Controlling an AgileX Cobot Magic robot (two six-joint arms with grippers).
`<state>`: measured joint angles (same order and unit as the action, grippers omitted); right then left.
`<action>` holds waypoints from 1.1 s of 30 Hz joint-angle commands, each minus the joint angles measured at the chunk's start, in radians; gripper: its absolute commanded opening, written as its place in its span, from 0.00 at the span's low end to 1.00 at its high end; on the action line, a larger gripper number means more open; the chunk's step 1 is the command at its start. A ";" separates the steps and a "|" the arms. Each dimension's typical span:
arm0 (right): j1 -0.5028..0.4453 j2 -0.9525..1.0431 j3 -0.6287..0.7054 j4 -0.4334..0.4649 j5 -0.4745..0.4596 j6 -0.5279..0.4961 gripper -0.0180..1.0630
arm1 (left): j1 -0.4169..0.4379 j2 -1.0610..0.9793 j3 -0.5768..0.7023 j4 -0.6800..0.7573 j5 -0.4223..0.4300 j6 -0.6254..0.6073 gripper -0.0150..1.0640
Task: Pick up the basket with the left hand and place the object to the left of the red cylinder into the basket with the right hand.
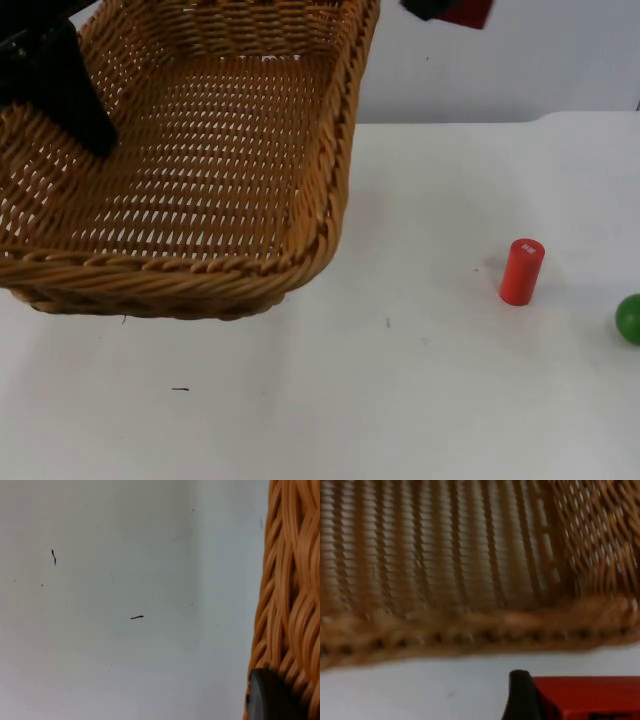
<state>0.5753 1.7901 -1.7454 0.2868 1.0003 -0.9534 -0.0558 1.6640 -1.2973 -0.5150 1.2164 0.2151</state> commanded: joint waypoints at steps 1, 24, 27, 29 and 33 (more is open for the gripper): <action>0.032 -0.015 -0.003 0.004 -0.049 0.000 0.02 | 0.000 -0.008 -0.001 -0.024 0.005 -0.004 0.01; 0.156 0.096 -0.003 0.171 -0.314 0.065 0.02 | 0.000 -0.008 -0.001 -0.028 0.005 -0.004 0.01; 0.156 0.132 -0.003 0.169 -0.321 0.082 0.02 | 0.000 -0.008 -0.001 -0.028 0.005 -0.004 0.01; 0.156 0.144 -0.003 0.169 -0.326 0.082 0.02 | 0.000 -0.008 -0.001 -0.028 0.005 -0.004 0.01; 0.156 0.182 -0.003 0.193 -0.339 0.101 0.02 | 0.000 -0.008 -0.001 -0.028 0.005 -0.004 0.01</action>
<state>0.7261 1.9653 -1.7454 0.4462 0.6846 -0.8587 -0.0558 1.6640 -1.2973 -0.5150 1.2164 0.2151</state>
